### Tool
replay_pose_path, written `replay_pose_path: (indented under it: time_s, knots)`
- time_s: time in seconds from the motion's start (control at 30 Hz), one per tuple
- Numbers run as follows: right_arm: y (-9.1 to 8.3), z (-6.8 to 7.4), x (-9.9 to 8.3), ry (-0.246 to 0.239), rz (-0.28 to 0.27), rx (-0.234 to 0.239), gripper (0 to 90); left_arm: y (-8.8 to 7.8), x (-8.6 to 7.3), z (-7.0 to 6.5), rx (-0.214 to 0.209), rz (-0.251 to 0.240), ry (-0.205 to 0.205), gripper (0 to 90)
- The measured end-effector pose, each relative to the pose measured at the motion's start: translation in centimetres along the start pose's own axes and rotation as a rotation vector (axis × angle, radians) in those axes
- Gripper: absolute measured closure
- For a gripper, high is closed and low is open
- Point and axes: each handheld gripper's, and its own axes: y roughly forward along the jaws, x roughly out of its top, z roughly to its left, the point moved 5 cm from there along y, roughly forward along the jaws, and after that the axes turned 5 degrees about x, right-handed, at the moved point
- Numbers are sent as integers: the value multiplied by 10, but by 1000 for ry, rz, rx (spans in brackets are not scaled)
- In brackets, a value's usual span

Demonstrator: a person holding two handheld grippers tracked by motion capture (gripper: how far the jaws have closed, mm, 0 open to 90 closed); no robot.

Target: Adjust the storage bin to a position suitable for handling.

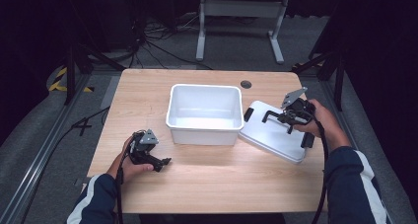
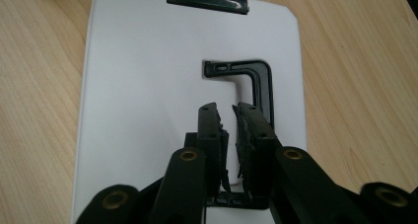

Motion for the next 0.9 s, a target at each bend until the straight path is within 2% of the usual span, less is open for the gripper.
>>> replay_pose_path:
  time_s: [0.57,0.9]
  knots:
    - [-2,7,0,61,-130,19,698,0,0,0,-5,1,-1,2]
    - [-13,17,-2,98,-182,-2,599,0,0,0,-3,2,0,4]
